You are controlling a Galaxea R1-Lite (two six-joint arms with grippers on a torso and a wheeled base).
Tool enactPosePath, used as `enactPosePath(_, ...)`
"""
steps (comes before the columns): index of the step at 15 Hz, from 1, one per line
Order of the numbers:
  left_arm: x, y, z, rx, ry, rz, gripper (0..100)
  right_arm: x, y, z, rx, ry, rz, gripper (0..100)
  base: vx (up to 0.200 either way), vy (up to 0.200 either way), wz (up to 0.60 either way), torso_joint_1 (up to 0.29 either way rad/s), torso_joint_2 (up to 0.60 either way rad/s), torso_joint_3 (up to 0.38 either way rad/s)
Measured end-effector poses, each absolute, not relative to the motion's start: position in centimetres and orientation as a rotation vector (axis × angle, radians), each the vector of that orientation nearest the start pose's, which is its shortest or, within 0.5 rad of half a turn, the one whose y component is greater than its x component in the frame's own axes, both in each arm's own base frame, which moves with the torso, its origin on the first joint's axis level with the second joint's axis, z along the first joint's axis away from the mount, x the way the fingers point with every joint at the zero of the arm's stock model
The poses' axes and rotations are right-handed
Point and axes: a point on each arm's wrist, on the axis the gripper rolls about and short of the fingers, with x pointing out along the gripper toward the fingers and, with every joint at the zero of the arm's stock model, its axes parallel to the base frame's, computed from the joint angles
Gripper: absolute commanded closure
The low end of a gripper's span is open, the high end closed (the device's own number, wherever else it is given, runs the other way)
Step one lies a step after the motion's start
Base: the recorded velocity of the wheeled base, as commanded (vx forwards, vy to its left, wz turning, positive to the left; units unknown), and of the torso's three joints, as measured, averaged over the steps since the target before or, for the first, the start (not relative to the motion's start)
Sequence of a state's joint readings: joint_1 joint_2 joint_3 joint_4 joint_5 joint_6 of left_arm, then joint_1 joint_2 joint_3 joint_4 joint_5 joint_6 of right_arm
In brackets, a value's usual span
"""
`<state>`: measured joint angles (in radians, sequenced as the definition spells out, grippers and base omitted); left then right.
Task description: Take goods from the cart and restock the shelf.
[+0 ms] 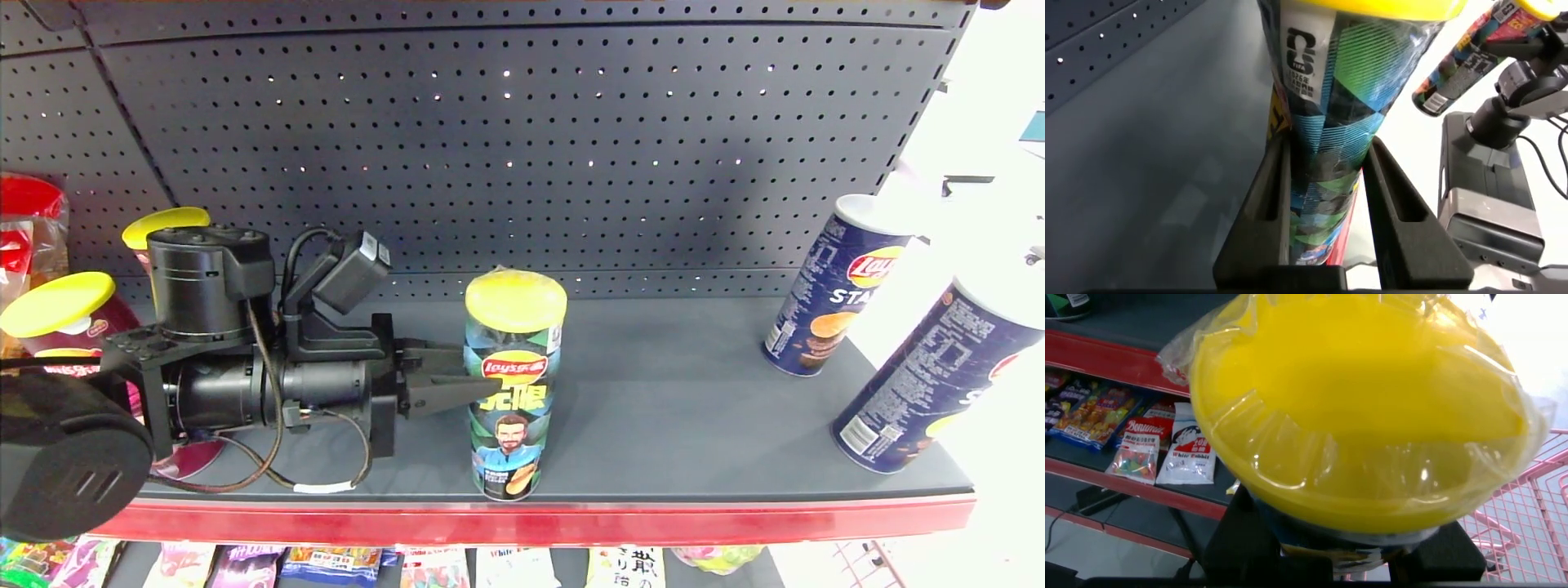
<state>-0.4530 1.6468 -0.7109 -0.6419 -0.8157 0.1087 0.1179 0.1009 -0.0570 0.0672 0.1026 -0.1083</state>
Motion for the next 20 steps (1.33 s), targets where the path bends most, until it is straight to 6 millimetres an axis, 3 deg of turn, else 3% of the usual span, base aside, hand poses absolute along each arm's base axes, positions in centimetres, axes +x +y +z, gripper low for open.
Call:
enactPosePath(17, 23.2, -12.6, 17.2, 0.028, 0.252, -1.3, 100, -1.9, 0.0, 8.7, -0.11, 0.097, 0.226, 100, 0.0, 0.0, 0.0, 0.0, 0.0, 0.0)
enactPosePath(18, 23.2, -12.6, 17.2, 0.031, 0.249, -1.303, 0, -1.9, 0.0, 8.7, -0.11, 0.097, 0.226, 100, 0.0, 0.0, 0.0, 0.0, 0.0, 0.0)
enactPosePath(20, 23.2, -12.6, 17.2, 0.036, 0.248, -1.304, 0, -1.9, 0.0, 8.7, -0.11, 0.097, 0.226, 100, 0.0, 0.0, 0.0, 0.0, 0.0, 0.0)
